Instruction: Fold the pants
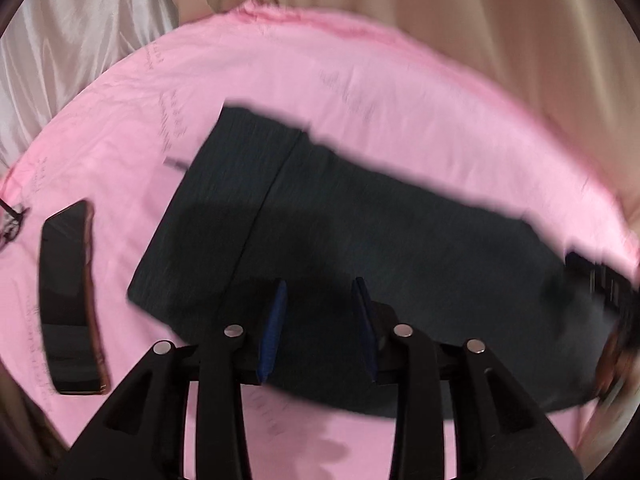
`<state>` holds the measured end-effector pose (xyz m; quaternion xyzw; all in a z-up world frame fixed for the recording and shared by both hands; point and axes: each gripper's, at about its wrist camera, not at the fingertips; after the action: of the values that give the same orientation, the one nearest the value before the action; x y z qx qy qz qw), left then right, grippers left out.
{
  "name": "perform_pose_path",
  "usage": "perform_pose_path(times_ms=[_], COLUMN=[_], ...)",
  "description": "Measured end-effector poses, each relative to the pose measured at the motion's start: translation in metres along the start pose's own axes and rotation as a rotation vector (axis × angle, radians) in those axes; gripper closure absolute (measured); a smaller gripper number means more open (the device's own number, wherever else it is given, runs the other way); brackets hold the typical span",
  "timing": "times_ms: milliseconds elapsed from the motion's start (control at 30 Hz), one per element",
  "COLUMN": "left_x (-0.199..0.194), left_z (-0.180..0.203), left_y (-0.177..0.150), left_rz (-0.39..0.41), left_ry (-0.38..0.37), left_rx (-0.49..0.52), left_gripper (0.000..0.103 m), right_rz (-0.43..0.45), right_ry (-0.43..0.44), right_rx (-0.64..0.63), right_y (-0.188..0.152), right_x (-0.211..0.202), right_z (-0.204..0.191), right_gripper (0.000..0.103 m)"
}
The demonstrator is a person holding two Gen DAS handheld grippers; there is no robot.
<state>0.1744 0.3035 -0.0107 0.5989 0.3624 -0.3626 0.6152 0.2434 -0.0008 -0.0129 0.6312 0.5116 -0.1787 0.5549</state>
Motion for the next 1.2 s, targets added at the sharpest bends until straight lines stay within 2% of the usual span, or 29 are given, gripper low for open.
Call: perform_pose_path(times_ms=[33,133,233,333,433,500,533,567,600,633,700,733,767,833,867,900,933,967,1000,1100,1200], left_x=[0.007,0.01,0.009,-0.012,-0.034,-0.041,-0.038,-0.033,-0.023,-0.013,-0.01,-0.016,-0.024,-0.039,-0.045,-0.053,-0.058,-0.06,-0.062,-0.057,-0.037], left_z=[-0.003,-0.009,-0.011,-0.001,0.02,0.046,0.06,0.071,0.084,0.095,0.111,0.12,0.127,0.14,0.145,0.156,0.163,0.173,0.186,0.213,0.224], left_y=[-0.004,-0.006,-0.005,-0.012,-0.021,-0.026,-0.03,-0.032,-0.037,-0.041,-0.044,-0.045,-0.045,-0.045,-0.045,-0.045,-0.046,-0.046,-0.047,-0.053,-0.061], left_rz=[-0.014,0.003,-0.001,0.03,0.075,0.092,0.084,0.069,0.037,0.004,0.014,0.032,0.052,0.089,0.103,0.131,0.148,0.159,0.166,0.145,0.077], left_ry=[0.017,-0.007,-0.005,0.033,-0.009,-0.04,-0.04,-0.034,-0.026,-0.008,0.09,0.108,0.09,0.057,0.054,0.052,0.045,0.038,0.03,0.016,0.015], left_rx=[0.013,0.014,0.003,0.03,0.068,0.108,0.138,0.159,0.181,0.195,0.221,0.237,0.238,0.231,0.229,0.221,0.221,0.227,0.237,0.291,0.298], left_gripper=[0.068,0.067,0.067,0.068,0.061,0.052,0.043,0.041,0.041,0.041,0.041,0.041,0.04,0.04,0.035,0.026,0.022,0.019,0.018,0.018,0.018], right_rz=[-0.029,-0.008,0.039,0.07,0.048,0.009,-0.015,-0.036,0.016,0.01,0.052,0.091,0.131,0.228,0.266,0.319,0.36,0.388,0.402,0.43,0.402], right_ry=[-0.039,-0.027,-0.024,-0.031,0.007,0.037,0.036,0.027,0.018,0.027,0.032,-0.003,-0.053,-0.205,-0.27,-0.356,-0.442,-0.527,-0.559,-0.57,-0.567], right_rx=[-0.005,0.038,0.055,-0.009,0.008,0.032,0.035,0.026,0.017,0.034,0.082,0.101,0.127,0.247,0.3,0.384,0.476,0.59,0.668,0.844,0.896], right_y=[0.006,0.021,0.019,-0.026,-0.083,-0.12,-0.138,-0.155,-0.169,-0.175,-0.189,-0.195,-0.204,-0.23,-0.242,-0.261,-0.28,-0.305,-0.324,-0.375,-0.394], right_x=[0.019,0.036,0.01,-0.036,-0.07,-0.081,-0.081,-0.082,-0.09,-0.098,-0.127,-0.144,-0.165,-0.217,-0.239,-0.269,-0.294,-0.32,-0.337,-0.368,-0.367], right_z=[0.0,0.007,0.009,0.001,0.003,0.002,0.001,-0.002,-0.004,-0.001,0.015,0.025,0.041,0.094,0.116,0.147,0.175,0.208,0.231,0.284,0.313], right_gripper=[0.101,0.103,0.103,0.099,0.098,0.098,0.098,0.098,0.098,0.098,0.098,0.098,0.098,0.094,0.084,0.076,0.062,0.059,0.059,0.059,0.059])
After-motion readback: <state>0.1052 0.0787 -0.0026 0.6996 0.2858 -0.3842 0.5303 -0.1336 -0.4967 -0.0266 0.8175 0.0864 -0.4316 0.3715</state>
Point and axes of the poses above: each gripper's, at about its wrist camera, not at the fingertips, and x roughly the way its jaws point, z to its right, y to its top, and after that the axes turned 8 degrees about x, right-handed
